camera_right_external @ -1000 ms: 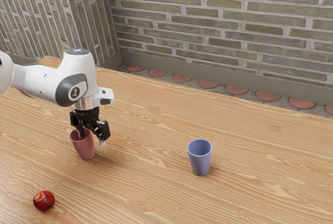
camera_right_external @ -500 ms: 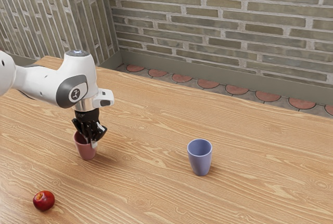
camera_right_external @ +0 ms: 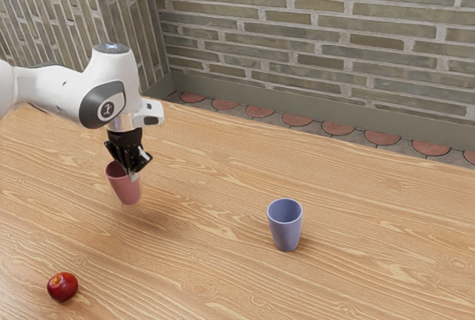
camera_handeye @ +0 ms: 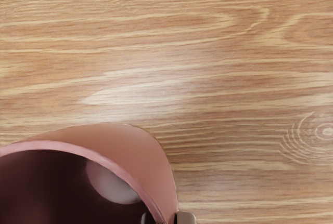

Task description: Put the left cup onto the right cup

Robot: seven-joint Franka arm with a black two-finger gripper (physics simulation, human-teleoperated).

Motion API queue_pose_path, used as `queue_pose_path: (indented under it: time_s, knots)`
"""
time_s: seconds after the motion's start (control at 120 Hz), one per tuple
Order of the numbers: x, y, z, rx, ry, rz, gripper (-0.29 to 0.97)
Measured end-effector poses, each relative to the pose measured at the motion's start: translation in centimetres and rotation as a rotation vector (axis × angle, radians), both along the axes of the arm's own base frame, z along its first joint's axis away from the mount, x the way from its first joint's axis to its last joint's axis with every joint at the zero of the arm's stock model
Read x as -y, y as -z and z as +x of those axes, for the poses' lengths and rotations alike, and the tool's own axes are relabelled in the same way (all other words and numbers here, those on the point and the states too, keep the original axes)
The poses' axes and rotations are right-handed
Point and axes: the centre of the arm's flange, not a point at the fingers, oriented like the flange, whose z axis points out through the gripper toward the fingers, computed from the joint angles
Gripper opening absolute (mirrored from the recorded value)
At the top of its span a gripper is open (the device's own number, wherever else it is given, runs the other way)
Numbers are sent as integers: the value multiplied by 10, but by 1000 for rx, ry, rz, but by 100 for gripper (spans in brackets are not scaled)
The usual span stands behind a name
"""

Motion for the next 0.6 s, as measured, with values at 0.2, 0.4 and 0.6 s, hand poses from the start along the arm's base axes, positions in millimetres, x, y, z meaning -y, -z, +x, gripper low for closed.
queue_pose_path:
  time_s: [0.2, 0.4, 0.6]
  knots:
    - [19, -50, 23, 48, 30, 17, -11]
    - [85, -70, 31, 69, 117, 4, -11]
    - [136, -92, 32, 96, 171, -9, -11]
